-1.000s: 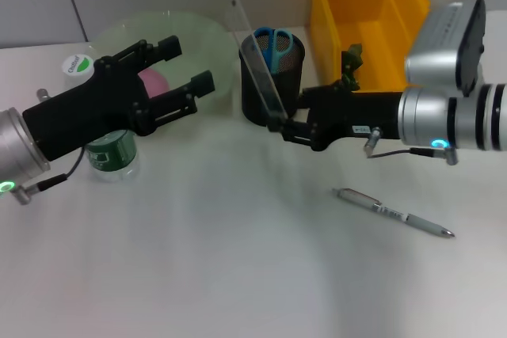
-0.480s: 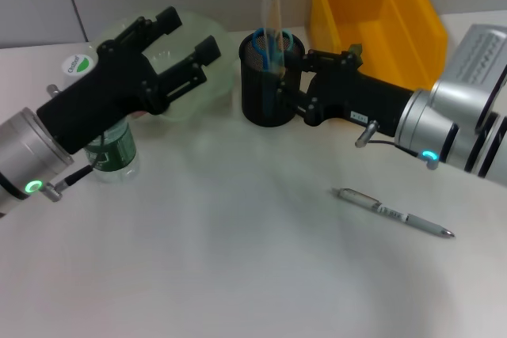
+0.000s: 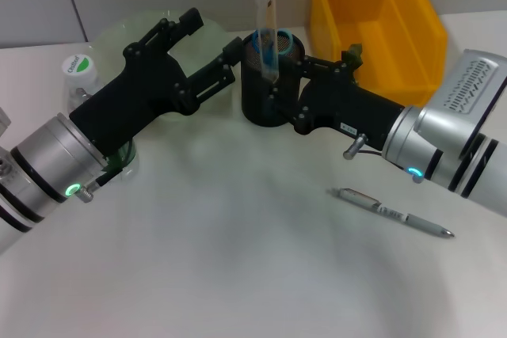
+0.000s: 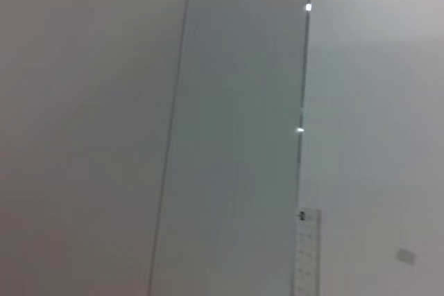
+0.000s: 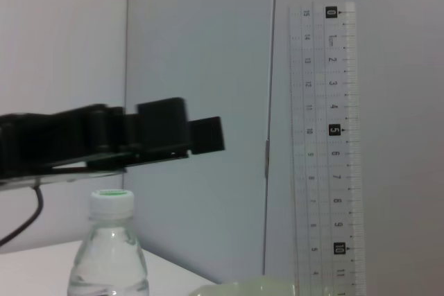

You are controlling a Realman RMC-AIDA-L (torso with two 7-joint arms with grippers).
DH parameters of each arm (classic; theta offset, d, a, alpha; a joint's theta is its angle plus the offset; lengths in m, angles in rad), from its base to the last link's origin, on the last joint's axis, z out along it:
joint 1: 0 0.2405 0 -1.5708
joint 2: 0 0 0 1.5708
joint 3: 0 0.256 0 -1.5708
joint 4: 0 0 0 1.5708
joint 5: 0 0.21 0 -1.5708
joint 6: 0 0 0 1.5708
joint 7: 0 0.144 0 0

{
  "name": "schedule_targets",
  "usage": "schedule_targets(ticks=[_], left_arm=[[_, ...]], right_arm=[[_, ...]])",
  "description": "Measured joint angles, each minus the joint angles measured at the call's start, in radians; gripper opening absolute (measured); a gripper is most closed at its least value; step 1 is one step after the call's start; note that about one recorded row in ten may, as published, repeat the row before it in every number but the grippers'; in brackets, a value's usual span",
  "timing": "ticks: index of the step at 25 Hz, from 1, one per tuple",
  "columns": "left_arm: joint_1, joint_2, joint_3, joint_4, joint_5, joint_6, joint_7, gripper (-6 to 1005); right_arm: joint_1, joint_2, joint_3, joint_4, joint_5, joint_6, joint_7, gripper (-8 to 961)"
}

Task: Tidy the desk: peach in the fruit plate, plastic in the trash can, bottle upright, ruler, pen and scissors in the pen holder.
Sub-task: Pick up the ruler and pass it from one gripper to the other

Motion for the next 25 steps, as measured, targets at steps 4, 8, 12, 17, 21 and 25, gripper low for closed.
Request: schedule_targets(ticks=[4,8,12,17,21,25], left_arm=[[0.007,0.000,0.113,0.029,-0.126,-0.048,0.055,750],[0.029,0.000,0.216,0.083,-0.251,-0.106,0.127,750],[0.047,0.000,0.287,0.133,-0.324,-0.154,0.189,750],[0.051,0.000,0.293,0.144,-0.332,-0.179,0.194,750],[0.051,0.000,0.292,0.146,-0.333,-0.196,0.195,750],[0.051,0.000,0.292,0.146,-0.334,-0.204,0.196,749]], right_arm=[[0.003,0.000,-0.073,0.015,0.093,0.001,-0.043,376],[0.003,0.000,-0.160,0.022,0.213,0.003,-0.104,377],[0.006,0.000,-0.256,0.020,0.305,0.045,-0.162,377],[0.006,0.000,-0.339,0.017,0.401,0.061,-0.226,377],[0.006,0.000,-0.344,0.014,0.403,0.076,-0.229,378],[0.004,0.000,-0.345,0.014,0.403,0.077,-0.230,378]])
